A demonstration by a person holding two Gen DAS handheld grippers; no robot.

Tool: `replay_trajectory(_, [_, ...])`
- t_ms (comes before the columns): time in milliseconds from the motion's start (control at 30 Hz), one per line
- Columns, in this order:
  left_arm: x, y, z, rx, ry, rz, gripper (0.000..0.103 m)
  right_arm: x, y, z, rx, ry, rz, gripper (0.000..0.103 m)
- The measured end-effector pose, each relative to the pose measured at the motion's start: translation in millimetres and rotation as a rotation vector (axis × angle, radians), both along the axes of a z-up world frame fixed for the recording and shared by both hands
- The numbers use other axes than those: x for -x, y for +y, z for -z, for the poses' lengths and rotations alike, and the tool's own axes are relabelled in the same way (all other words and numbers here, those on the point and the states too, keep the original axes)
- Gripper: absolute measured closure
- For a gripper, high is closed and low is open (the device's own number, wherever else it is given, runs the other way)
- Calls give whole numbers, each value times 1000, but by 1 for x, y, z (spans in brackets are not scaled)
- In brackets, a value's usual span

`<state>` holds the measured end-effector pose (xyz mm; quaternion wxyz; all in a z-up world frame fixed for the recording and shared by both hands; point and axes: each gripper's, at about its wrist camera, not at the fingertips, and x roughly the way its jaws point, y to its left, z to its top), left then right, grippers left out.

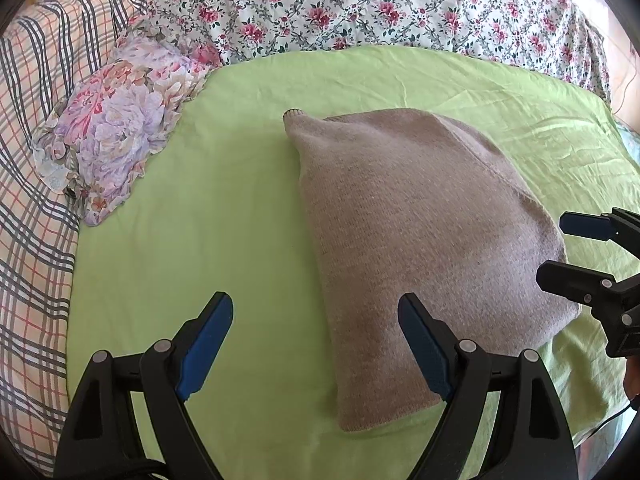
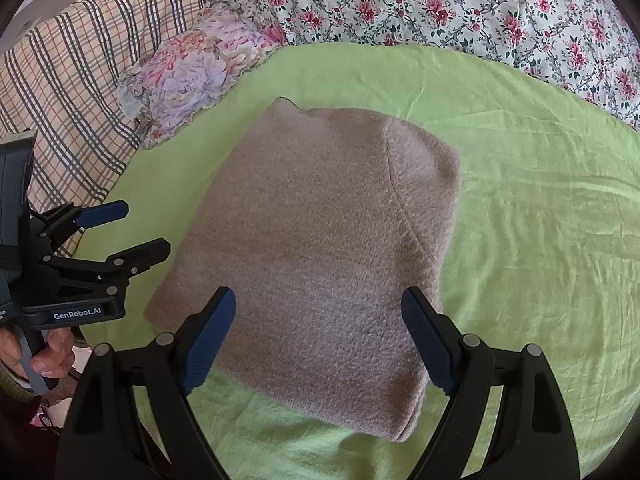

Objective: Fold small clothes

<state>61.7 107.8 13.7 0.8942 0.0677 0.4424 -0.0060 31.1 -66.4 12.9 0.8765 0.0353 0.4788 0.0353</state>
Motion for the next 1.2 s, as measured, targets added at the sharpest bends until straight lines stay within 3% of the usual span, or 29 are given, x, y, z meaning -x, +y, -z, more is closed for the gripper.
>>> replay_trajectory(1200, [-12, -5, -3, -3, -6, -1, 18, -14, -11, -4, -3, -5, 2, 18])
